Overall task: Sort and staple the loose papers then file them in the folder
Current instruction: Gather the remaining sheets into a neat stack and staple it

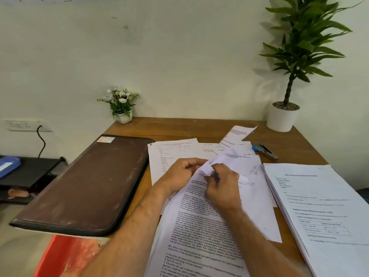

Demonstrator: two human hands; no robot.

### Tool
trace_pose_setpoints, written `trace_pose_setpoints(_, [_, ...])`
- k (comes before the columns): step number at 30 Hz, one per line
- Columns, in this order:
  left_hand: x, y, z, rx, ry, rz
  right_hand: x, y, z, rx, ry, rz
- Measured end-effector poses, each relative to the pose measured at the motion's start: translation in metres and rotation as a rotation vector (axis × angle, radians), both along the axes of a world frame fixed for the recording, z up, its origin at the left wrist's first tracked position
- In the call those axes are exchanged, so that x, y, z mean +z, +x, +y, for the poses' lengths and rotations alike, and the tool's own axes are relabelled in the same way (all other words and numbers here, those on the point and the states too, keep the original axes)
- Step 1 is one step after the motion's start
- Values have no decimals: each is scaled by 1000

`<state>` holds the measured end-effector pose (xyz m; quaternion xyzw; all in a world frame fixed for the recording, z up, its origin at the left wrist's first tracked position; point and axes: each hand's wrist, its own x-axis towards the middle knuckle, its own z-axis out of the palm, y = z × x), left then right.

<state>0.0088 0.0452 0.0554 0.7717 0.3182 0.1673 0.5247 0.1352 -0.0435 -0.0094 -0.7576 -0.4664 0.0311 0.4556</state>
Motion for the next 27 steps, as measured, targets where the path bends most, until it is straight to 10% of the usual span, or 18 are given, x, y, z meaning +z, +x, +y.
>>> trace_pose_setpoints(11, [-24, -17, 33, 682, 92, 55, 5, -1, 1, 38, -12, -105])
trace_pose_setpoints(27, [-33, -36, 21, 619, -131, 7, 7, -5, -5, -30, -50, -191])
